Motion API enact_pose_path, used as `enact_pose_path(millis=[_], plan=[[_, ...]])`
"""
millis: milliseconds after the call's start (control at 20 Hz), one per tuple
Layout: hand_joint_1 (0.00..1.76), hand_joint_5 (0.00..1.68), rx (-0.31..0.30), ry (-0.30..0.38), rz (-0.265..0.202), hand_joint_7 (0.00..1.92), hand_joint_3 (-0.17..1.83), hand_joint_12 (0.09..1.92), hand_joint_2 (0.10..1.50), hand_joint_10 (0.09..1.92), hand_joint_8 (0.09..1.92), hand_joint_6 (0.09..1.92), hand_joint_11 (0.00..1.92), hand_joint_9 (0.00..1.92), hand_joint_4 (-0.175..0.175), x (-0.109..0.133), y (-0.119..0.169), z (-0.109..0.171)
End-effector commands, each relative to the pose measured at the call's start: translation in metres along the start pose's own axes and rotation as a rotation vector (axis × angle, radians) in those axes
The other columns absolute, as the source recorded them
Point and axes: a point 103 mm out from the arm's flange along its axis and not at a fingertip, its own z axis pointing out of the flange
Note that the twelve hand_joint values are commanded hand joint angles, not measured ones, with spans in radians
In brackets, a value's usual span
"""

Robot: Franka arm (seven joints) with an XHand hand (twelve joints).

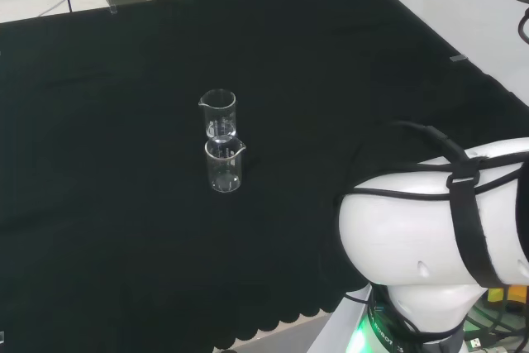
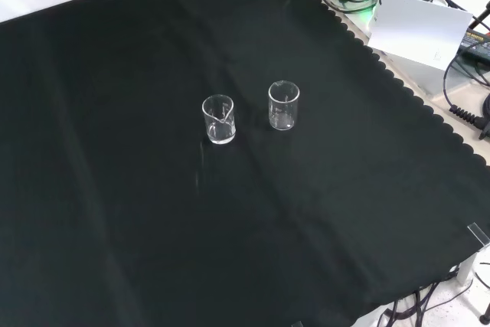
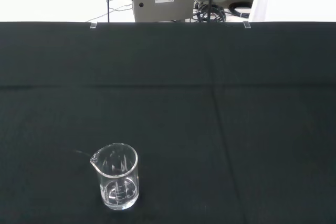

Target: Pick up the beaker on the right.

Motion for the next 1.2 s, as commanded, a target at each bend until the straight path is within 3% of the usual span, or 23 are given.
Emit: enact_pose_path(millis=[50,200,650,1200], plan=[[0.47,0.22,-0.009,-0.012,-0.001,0.02,-0.05,1.35,1.22,0.6,0.37,0.09,0.0,0.15,-0.006,0.001,0.0,0.0],[0.36,0.19,-0.009,-0.012,0.0,0.0,-0.02,1.35,1.28,0.6,0.32,0.09,0.0,0.13,-0.003,0.003,0.001,0.0],[0.35,0.19,-0.004,-0.001,0.023,0.0,-0.02,1.35,1.28,0.6,0.32,0.09,0.0,0.12,-0.003,0.002,0.015,0.004],[0.35,0.19,0.043,0.11,0.055,0.01,-0.02,1.35,1.28,0.61,0.34,0.09,0.0,0.13,-0.003,-0.01,0.076,0.02]])
